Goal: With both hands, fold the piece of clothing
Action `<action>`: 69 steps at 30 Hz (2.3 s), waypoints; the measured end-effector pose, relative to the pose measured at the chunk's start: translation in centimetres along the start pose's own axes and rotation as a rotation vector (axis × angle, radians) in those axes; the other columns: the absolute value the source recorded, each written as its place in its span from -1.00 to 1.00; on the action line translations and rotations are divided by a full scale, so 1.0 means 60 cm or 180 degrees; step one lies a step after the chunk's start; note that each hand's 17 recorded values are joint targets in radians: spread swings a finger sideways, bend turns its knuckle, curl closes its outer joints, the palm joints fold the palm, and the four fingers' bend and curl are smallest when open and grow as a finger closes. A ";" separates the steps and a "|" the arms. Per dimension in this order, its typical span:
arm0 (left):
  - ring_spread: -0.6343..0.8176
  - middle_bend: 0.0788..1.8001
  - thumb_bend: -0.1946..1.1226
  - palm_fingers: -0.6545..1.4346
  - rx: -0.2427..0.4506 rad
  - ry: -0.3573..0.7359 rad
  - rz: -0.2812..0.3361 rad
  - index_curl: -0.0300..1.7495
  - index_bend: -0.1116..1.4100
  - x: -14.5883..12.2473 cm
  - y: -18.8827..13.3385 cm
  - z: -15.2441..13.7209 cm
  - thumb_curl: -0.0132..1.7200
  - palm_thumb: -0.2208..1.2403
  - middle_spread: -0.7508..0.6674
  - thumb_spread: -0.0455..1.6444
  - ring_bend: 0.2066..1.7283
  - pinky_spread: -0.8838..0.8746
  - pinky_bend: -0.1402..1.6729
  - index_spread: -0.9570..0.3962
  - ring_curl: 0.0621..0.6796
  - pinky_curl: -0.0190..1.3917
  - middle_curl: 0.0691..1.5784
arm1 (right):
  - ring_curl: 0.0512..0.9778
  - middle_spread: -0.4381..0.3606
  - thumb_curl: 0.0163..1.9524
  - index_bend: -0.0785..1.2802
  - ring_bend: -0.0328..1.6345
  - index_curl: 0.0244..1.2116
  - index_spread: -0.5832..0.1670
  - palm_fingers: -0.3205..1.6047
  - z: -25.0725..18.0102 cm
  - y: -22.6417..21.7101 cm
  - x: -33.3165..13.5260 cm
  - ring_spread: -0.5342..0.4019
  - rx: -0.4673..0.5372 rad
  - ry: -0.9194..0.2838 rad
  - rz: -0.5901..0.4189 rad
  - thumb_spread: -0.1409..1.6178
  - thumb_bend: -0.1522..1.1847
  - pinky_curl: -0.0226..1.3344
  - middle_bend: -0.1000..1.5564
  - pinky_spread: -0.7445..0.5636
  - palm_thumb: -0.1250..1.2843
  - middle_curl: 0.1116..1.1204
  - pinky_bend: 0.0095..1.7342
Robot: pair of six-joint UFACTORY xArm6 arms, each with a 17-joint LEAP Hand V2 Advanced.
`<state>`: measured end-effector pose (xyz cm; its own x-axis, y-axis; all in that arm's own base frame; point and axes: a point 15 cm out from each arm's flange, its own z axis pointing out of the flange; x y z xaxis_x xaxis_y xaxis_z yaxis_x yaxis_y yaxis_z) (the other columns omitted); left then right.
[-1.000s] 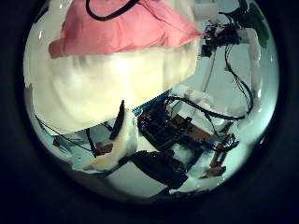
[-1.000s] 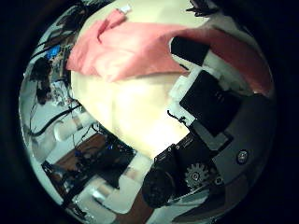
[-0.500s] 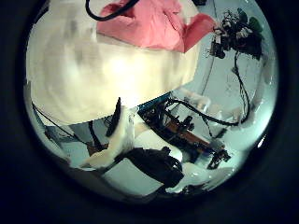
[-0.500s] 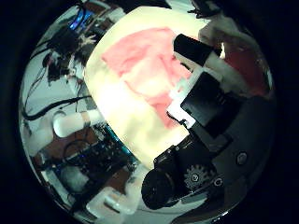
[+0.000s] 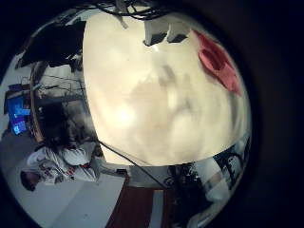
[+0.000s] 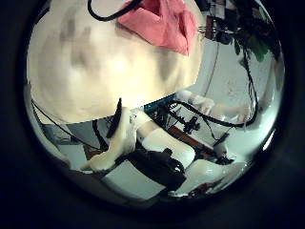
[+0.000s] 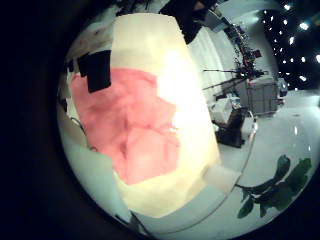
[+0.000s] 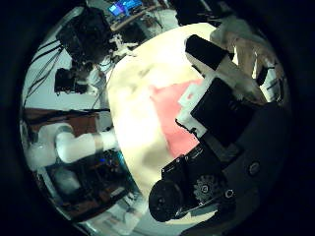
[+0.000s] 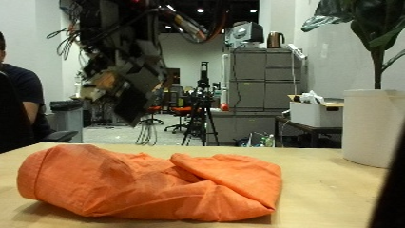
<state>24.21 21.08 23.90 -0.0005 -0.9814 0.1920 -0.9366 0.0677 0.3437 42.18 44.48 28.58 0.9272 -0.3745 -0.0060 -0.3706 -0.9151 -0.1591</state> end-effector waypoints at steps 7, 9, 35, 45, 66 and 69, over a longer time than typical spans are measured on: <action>0.71 -0.88 -0.73 -0.45 -0.0001 -0.0006 0.0001 -0.75 -0.68 0.004 0.006 0.003 -0.64 -0.03 0.70 0.46 -0.76 0.62 -0.56 0.66 -0.47 -0.52 -0.76 | 0.34 -0.22 -0.26 0.60 0.63 0.34 -0.10 0.40 -0.006 0.000 0.008 -0.31 0.0150 -0.0311 0.0119 0.49 -0.83 0.40 0.64 -0.35 0.57 0.27 0.22; 0.71 -0.88 -0.73 -0.45 0.0006 -0.0012 0.0010 -0.75 -0.68 0.005 0.005 0.002 -0.64 -0.03 0.70 0.46 -0.76 0.62 -0.56 0.66 -0.47 -0.52 -0.76 | 0.31 -0.24 -0.28 0.47 0.59 0.32 -0.13 0.33 -0.042 0.018 0.038 -0.34 0.0203 -0.0269 0.0215 0.52 -0.81 0.37 0.59 -0.40 0.52 0.24 0.22; 0.71 -0.88 -0.73 -0.44 0.0023 -0.0032 0.0094 -0.74 -0.67 0.034 -0.011 -0.003 -0.64 -0.03 0.70 0.46 -0.76 0.63 -0.56 0.66 -0.47 -0.52 -0.76 | -0.04 -0.06 -0.65 -0.10 0.25 0.08 -0.17 -0.29 0.007 0.320 0.239 -0.26 -0.0374 0.0655 0.1648 0.36 -0.85 0.00 0.19 -0.39 -0.39 0.00 -0.36; 0.71 -0.88 -0.73 -0.44 0.0027 -0.0055 0.0104 -0.74 -0.68 0.038 -0.011 -0.006 -0.64 -0.03 0.69 0.47 -0.76 0.63 -0.55 0.66 -0.46 -0.52 -0.75 | -0.10 -0.01 -0.70 -0.11 0.21 0.02 -0.08 -0.25 0.094 0.307 0.200 -0.19 -0.0611 0.0639 0.1808 0.25 -0.84 -0.06 0.14 -0.15 -0.59 -0.06 -0.46; 0.71 -0.88 -0.73 -0.44 0.0009 -0.0071 0.0104 -0.75 -0.68 0.037 -0.008 -0.003 -0.64 -0.02 0.69 0.46 -0.77 0.63 -0.55 0.66 -0.46 -0.52 -0.74 | -0.15 -0.11 -0.64 -0.09 0.28 -0.03 -0.20 0.48 0.155 0.310 0.181 -0.37 -0.0879 0.0639 0.1727 0.35 -0.66 -0.10 0.16 -0.38 -0.10 -0.10 -0.29; 0.71 -0.88 -0.73 -0.44 0.0012 -0.0065 0.0109 -0.75 -0.68 0.039 -0.009 -0.003 -0.64 -0.02 0.68 0.46 -0.77 0.63 -0.55 0.66 -0.46 -0.52 -0.74 | -0.09 -0.17 -0.60 0.03 0.31 0.05 -0.25 0.63 0.153 0.310 0.181 -0.39 -0.0872 0.0638 0.1717 0.35 -0.58 -0.05 0.23 -0.54 0.16 -0.05 -0.20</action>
<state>24.77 18.78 24.34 -0.0396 -0.9820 0.1849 -0.9373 0.1006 0.3337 45.86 24.78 16.48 0.5881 -0.7898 0.1744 -0.8076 -0.5852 0.0731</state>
